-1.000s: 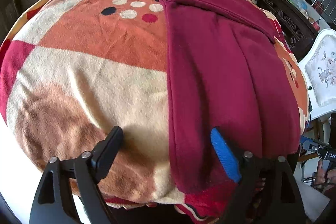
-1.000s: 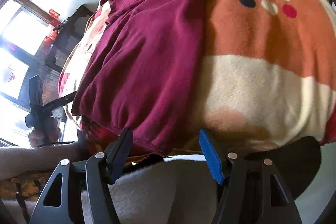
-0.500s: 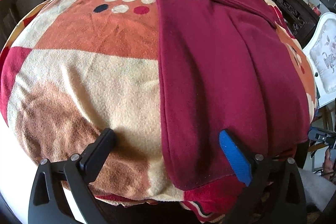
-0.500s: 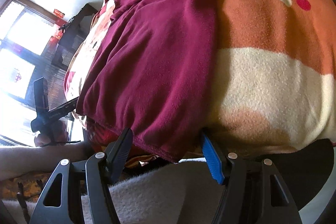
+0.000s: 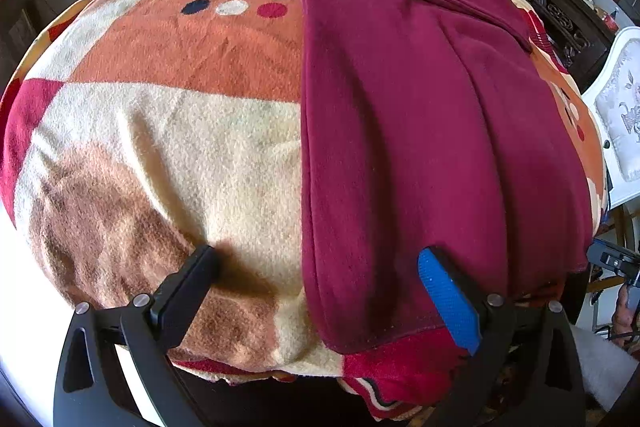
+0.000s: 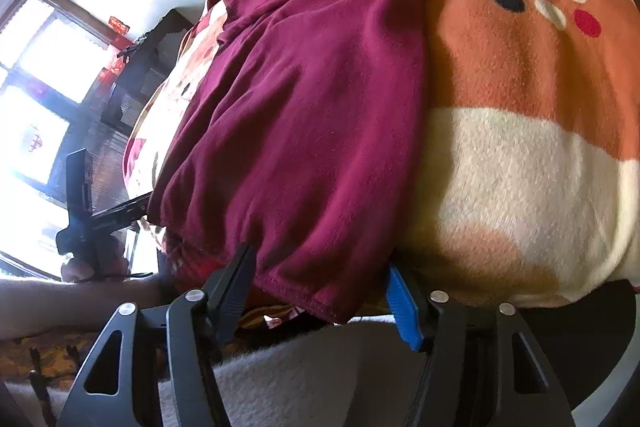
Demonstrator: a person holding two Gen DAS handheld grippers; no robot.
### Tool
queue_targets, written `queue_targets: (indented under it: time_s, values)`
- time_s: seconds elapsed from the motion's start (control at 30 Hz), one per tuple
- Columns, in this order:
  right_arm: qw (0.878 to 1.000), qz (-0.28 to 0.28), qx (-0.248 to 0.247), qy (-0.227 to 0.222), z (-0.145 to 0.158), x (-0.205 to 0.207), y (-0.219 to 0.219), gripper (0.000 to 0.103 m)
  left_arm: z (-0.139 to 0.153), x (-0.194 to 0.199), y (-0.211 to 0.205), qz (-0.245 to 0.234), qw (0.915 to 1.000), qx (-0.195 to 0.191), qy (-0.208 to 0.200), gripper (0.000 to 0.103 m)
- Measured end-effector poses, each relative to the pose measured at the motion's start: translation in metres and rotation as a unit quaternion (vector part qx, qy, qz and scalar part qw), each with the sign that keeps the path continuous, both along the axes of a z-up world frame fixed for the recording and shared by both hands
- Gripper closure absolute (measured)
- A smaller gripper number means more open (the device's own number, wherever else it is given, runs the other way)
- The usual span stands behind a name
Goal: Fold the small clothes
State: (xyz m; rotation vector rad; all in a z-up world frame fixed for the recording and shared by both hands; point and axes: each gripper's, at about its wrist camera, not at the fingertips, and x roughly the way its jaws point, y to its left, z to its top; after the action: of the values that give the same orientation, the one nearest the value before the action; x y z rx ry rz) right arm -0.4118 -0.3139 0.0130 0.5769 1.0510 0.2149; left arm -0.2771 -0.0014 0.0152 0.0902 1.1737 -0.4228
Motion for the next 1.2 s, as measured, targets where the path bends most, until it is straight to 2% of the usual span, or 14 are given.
queue_targets:
  time_s: [0.17, 0.23, 0.43, 0.5, 0.57, 0.63, 0.7, 0.73, 0.8, 0.9, 1.0, 1.13, 1.17, 1.2]
  values:
    - [1.0, -0.006, -0.002, -0.007, -0.002, -0.003, -0.004, 0.053, 0.0, 0.001, -0.001, 0.0, 1.0, 0.003, 0.001, 0.003]
    - [1.0, -0.008, -0.007, -0.012, -0.002, -0.004, -0.005, 0.066, -0.001, 0.0, -0.002, -0.001, 1.0, 0.005, 0.001, 0.002]
    - [0.999, 0.005, -0.016, -0.036, 0.01, -0.007, -0.006, 0.083, -0.001, 0.001, -0.001, -0.008, 0.9999, -0.005, 0.005, 0.004]
    - [0.999, 0.014, -0.021, -0.045, 0.016, -0.007, -0.005, 0.085, 0.001, -0.002, -0.001, -0.019, 0.9998, -0.004, 0.002, 0.019]
    - [0.998, 0.018, -0.023, -0.051, 0.02, -0.006, -0.004, 0.085, 0.004, -0.005, -0.001, -0.03, 0.9995, -0.003, -0.003, 0.029]
    - [0.998, 0.02, -0.02, -0.051, 0.019, -0.005, -0.004, 0.085, 0.006, -0.006, 0.0, -0.037, 0.9993, -0.008, 0.0, 0.04]
    - [0.998, 0.021, -0.019, -0.048, 0.016, -0.004, -0.003, 0.085, 0.008, -0.005, 0.002, -0.036, 0.9992, -0.013, 0.004, 0.056]
    - [0.999, 0.021, -0.016, -0.045, 0.014, -0.004, -0.004, 0.084, 0.009, -0.005, 0.002, -0.037, 0.9992, -0.016, 0.005, 0.06]
    - [0.999, 0.016, 0.0, -0.039, 0.007, -0.003, -0.005, 0.082, 0.01, -0.005, 0.002, -0.038, 0.999, -0.02, 0.01, 0.064]
    - [0.999, 0.005, 0.029, -0.028, -0.005, -0.003, -0.011, 0.082, 0.009, -0.007, -0.002, -0.046, 0.9988, -0.013, 0.008, 0.062]
    - [0.999, 0.004, 0.032, -0.033, -0.006, -0.004, -0.012, 0.082, 0.008, -0.007, -0.004, -0.042, 0.9989, -0.016, 0.011, 0.058]
    - [0.998, 0.009, 0.032, -0.047, 0.002, -0.006, -0.012, 0.084, 0.008, -0.007, -0.004, -0.042, 0.999, -0.015, 0.01, 0.058]
    - [0.998, 0.013, 0.034, -0.057, 0.008, -0.007, -0.013, 0.084, 0.008, -0.007, -0.004, -0.043, 0.9989, -0.015, 0.01, 0.062]
    - [0.997, 0.015, 0.033, -0.065, 0.013, -0.007, -0.013, 0.086, 0.009, -0.006, -0.003, -0.044, 0.9988, -0.017, 0.011, 0.072]
